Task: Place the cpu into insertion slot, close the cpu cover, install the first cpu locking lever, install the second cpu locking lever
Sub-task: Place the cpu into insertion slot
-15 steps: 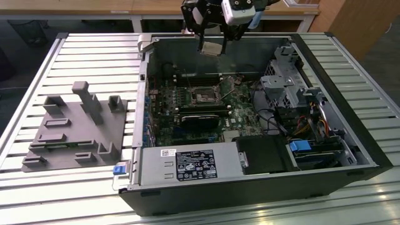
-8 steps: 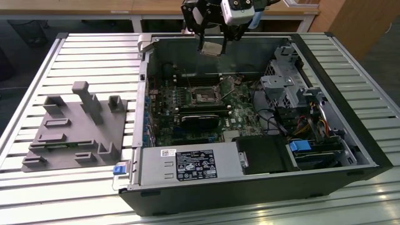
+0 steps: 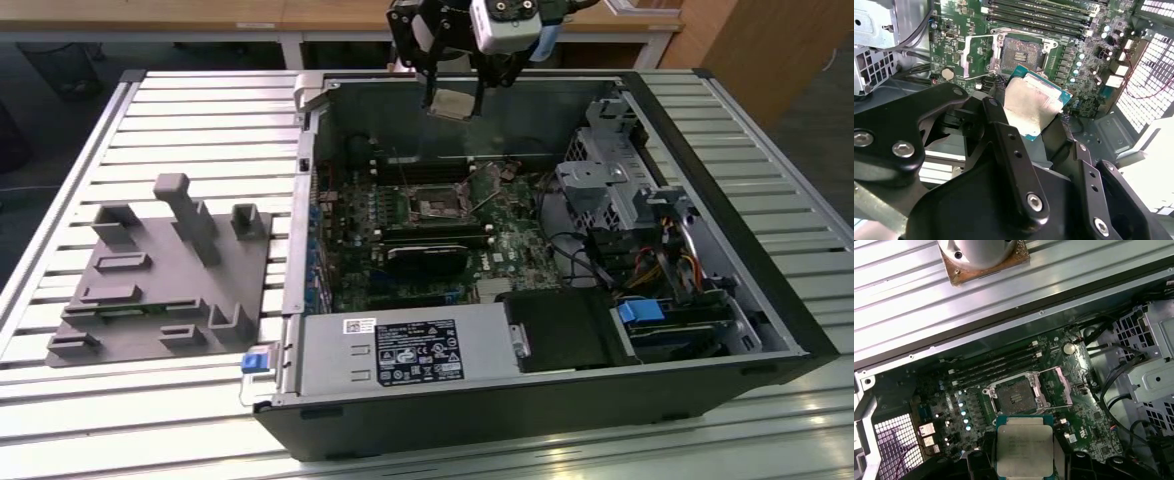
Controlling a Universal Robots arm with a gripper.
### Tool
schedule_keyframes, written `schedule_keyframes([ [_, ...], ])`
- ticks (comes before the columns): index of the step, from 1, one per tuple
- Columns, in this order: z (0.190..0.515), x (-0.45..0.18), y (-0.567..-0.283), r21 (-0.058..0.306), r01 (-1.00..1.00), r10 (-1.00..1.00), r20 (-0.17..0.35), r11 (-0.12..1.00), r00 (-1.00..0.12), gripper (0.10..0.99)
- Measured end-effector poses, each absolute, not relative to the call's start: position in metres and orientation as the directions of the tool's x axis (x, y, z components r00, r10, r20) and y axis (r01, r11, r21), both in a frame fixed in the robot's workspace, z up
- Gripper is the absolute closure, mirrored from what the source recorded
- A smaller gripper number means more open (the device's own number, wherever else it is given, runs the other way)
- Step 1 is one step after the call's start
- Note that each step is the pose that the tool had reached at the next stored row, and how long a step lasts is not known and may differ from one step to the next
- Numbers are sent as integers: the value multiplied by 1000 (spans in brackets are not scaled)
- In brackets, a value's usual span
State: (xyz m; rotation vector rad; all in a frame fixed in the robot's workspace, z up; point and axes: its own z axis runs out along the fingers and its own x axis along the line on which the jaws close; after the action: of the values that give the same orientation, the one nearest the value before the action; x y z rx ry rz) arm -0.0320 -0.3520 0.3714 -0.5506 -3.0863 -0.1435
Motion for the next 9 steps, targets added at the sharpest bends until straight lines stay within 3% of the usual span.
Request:
schedule_keyframes([
  [9,371,-32,-352,89,366,366,19,926,-931,545],
])
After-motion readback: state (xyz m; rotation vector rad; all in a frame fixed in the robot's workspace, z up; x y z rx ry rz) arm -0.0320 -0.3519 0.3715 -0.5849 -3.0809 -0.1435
